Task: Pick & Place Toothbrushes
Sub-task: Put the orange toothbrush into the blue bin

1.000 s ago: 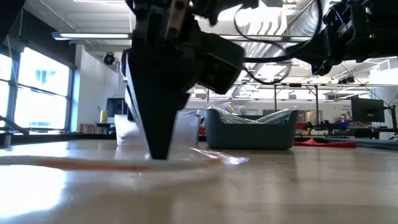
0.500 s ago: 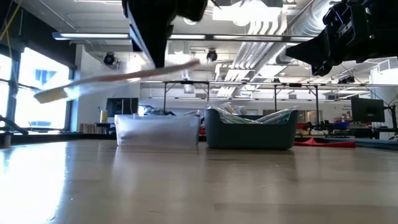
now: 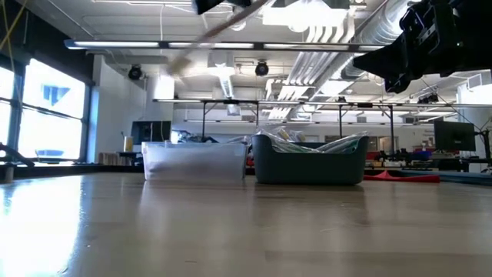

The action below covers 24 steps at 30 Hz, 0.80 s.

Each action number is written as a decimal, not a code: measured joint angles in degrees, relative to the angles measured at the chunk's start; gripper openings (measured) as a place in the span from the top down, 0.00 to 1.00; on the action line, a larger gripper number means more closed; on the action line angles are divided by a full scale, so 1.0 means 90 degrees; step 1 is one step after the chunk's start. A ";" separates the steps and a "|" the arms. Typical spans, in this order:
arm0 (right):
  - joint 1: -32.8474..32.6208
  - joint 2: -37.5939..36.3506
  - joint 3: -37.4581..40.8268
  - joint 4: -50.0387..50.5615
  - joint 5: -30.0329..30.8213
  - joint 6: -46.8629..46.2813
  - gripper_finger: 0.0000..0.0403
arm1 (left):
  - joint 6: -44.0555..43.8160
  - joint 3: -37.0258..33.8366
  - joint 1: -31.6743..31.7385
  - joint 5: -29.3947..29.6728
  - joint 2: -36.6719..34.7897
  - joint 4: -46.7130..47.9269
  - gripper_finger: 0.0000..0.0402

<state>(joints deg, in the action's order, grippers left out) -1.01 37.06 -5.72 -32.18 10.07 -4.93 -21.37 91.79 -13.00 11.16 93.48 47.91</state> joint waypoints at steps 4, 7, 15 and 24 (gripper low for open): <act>-0.0010 0.0000 0.0000 -0.0041 -0.0001 0.0000 0.99 | 0.0664 0.0000 0.0294 -0.0010 -0.0178 -0.0632 1.00; -0.0010 0.0000 0.0000 -0.0152 -0.0112 -0.0002 0.99 | 0.1107 0.0000 0.0562 -0.0156 -0.0213 -0.1071 1.00; -0.0010 0.0002 0.0000 -0.0538 -0.1179 -0.0001 0.99 | 0.1598 0.0005 0.1240 -0.1045 -0.0238 -0.2061 1.00; -0.0013 0.0007 0.0000 -0.0794 -0.1448 0.0017 0.96 | 0.1733 0.0005 0.1421 -0.1634 -0.0238 -0.2618 1.00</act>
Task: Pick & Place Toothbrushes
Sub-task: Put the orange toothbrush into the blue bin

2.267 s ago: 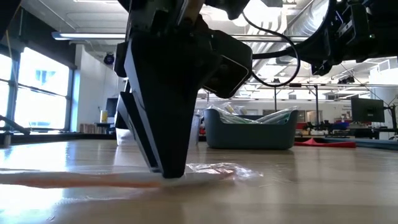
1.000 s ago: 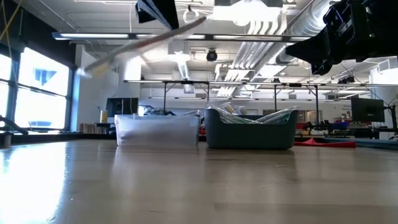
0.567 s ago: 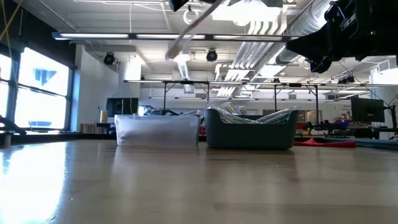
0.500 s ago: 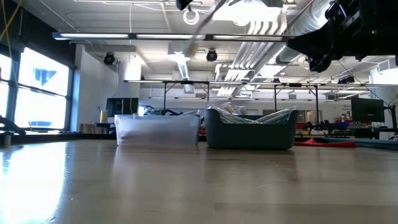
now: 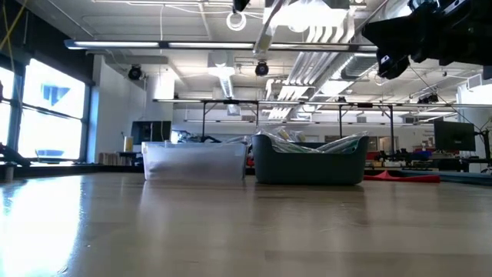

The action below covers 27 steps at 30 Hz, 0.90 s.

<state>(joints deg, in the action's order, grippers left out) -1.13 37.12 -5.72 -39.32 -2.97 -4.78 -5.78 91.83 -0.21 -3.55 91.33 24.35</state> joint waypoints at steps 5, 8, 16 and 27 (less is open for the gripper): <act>-0.0064 0.0332 0.0000 -0.0389 0.0042 0.0044 0.83 | 0.0165 0.0000 -0.0019 -0.0002 0.0000 -0.0190 1.00; -0.0176 0.0733 0.0000 -0.0983 0.0377 0.0055 0.73 | 0.0165 0.0000 -0.0019 -0.0002 0.0000 -0.0279 1.00; -0.0253 0.2006 -0.0051 -0.2673 0.0473 0.0176 0.58 | 0.0165 0.0000 -0.0019 0.0000 0.0000 -0.0414 1.00; -0.0253 0.3870 -0.1266 -0.2854 0.0482 0.0095 0.55 | 0.0165 0.0000 -0.0019 0.0005 0.0059 -0.0398 1.00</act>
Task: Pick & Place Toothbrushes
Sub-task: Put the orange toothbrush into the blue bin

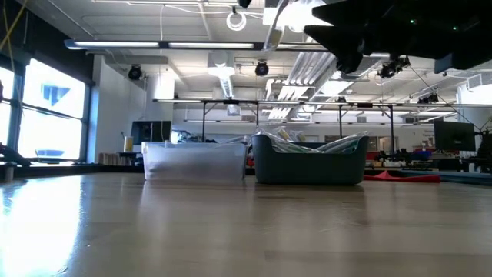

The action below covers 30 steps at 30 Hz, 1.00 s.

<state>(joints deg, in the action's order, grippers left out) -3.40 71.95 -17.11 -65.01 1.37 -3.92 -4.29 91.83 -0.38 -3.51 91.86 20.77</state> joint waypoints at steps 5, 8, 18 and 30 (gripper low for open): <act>0.0000 0.0626 -0.0464 0.0000 -0.0001 -0.0088 0.55 | 0.0000 -0.0009 0.0000 0.0002 0.0133 0.0056 1.00; 0.0000 0.0848 -0.0636 -0.0048 -0.0106 -0.0093 0.55 | 0.0000 0.0013 0.0000 0.0002 0.0226 -0.0085 1.00; -0.0056 0.1109 -0.0844 -0.0050 -0.0433 -0.0056 0.55 | -0.0002 0.0007 0.0000 0.0002 0.0499 -0.0149 1.00; -0.0053 0.1109 -0.0844 -0.0071 -0.0483 -0.0039 0.82 | -0.0001 0.0000 0.0000 0.0005 0.0507 -0.0145 1.00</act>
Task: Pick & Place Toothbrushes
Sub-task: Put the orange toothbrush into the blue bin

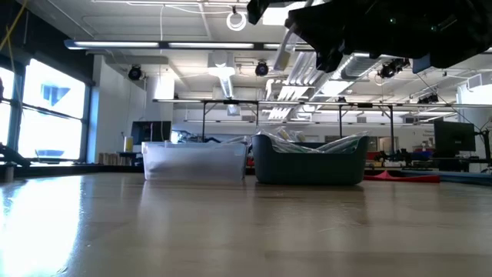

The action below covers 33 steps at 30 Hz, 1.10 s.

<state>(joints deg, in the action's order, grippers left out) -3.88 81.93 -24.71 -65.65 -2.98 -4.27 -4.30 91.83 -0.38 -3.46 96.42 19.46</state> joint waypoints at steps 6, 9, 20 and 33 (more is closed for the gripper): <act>0.0000 0.0000 0.0000 0.0010 0.0002 0.0000 0.90 | 0.0001 0.0000 0.0000 -0.0002 0.0000 0.0002 1.00; 0.0000 0.0000 0.0000 0.0007 0.0002 0.0000 0.88 | -0.0001 0.0000 0.0000 0.0000 0.0000 0.0002 1.00; 0.0000 0.0000 0.0000 0.0027 0.0163 0.0002 0.91 | 0.0000 0.0000 0.0000 0.0019 0.0000 0.0009 1.00; 0.0002 0.0000 0.0000 0.0036 0.0174 -0.0014 0.90 | 0.0292 0.0000 0.0002 0.0561 -0.0002 0.0014 0.83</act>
<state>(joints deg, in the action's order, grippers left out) -3.86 81.93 -24.71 -65.32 -1.42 -4.40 -1.67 91.83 -0.36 1.58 96.40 19.59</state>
